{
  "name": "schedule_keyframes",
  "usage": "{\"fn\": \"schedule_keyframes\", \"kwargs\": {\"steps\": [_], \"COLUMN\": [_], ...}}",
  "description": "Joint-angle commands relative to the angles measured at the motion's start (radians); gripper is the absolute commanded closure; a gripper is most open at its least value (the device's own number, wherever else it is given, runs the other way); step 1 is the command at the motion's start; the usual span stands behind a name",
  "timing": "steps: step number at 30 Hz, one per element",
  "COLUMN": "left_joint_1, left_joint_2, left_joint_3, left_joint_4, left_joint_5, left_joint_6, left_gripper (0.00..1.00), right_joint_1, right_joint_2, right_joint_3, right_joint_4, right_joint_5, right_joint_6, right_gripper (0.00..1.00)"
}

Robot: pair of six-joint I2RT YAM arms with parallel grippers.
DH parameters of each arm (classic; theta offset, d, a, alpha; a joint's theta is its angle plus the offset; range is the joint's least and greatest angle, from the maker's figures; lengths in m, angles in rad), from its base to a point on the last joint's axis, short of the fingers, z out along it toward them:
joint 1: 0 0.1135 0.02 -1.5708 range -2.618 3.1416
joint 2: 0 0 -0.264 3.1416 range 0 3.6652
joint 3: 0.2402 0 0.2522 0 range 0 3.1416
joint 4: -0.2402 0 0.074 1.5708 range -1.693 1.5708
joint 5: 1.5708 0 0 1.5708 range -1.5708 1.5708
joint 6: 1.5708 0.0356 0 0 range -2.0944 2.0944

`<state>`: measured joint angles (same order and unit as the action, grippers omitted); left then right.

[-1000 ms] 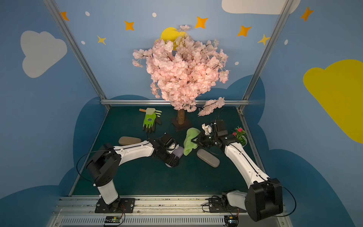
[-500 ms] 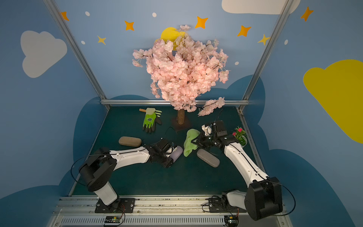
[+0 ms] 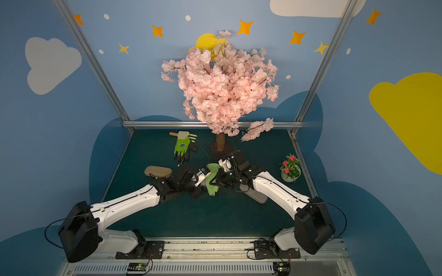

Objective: Wipe the eyeglass case
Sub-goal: Pick up the eyeglass case from the center of the board, then wipe the dirt from the eyeglass case.

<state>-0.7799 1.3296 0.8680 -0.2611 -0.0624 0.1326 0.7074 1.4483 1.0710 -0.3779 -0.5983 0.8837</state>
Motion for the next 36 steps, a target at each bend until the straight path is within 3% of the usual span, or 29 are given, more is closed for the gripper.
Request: {"fn": "schedule_keyframes", "kwargs": {"steps": [1, 4, 6, 9, 12, 15, 19, 24, 29, 33, 36], "left_joint_1": [-0.017, -0.022, -0.021, -0.022, -0.021, -0.021, -0.021, -0.021, -0.021, -0.019, -0.019], "left_joint_2": [-0.06, -0.083, -0.099, -0.118, -0.116, -0.105, -0.073, -0.065, -0.103, -0.107, -0.099], "left_joint_3": [0.022, 0.021, 0.016, -0.001, -0.013, -0.02, -0.003, 0.023, 0.016, 0.005, -0.004], "left_joint_4": [0.088, 0.089, 0.097, 0.091, 0.058, 0.044, 0.04, 0.041, 0.043, 0.053, 0.055], "left_joint_5": [0.077, 0.092, 0.086, 0.078, 0.063, 0.07, 0.085, 0.08, 0.035, 0.026, 0.026], "left_joint_6": [0.037, 0.049, 0.045, 0.042, 0.035, 0.028, 0.026, 0.019, 0.025, 0.025, 0.025], "left_gripper": [0.97, 0.97, 0.97, 0.97, 0.97, 0.97, 0.97, 0.97, 0.97, 0.97, 0.97], "right_joint_1": [0.052, 0.05, -0.006, -0.137, -0.196, -0.179, -0.054, 0.081, 0.038, -0.078, -0.15], "right_joint_2": [0.05, 0.086, 0.106, 0.061, -0.017, -0.052, -0.004, 0.111, 0.145, 0.085, 0.029], "right_joint_3": [0.089, 0.133, 0.116, 0.046, 0.091, 0.198, 0.31, 0.202, 0.063, 0.044, 0.114], "right_joint_4": [0.055, 0.05, -0.008, -0.101, -0.226, -0.306, -0.352, -0.008, 0.239, 0.088, -0.165], "right_joint_5": [0.0, -0.051, -0.054, 0.037, 0.158, 0.196, 0.198, -0.037, -0.162, -0.129, -0.01], "right_joint_6": [0.024, 0.014, -0.014, -0.061, -0.162, -0.239, -0.248, -0.016, 0.144, 0.051, -0.1], "right_gripper": [1.0, 1.0, 1.0, 1.0, 1.0, 1.0, 1.0, 1.0, 1.0, 1.0, 1.0]}}
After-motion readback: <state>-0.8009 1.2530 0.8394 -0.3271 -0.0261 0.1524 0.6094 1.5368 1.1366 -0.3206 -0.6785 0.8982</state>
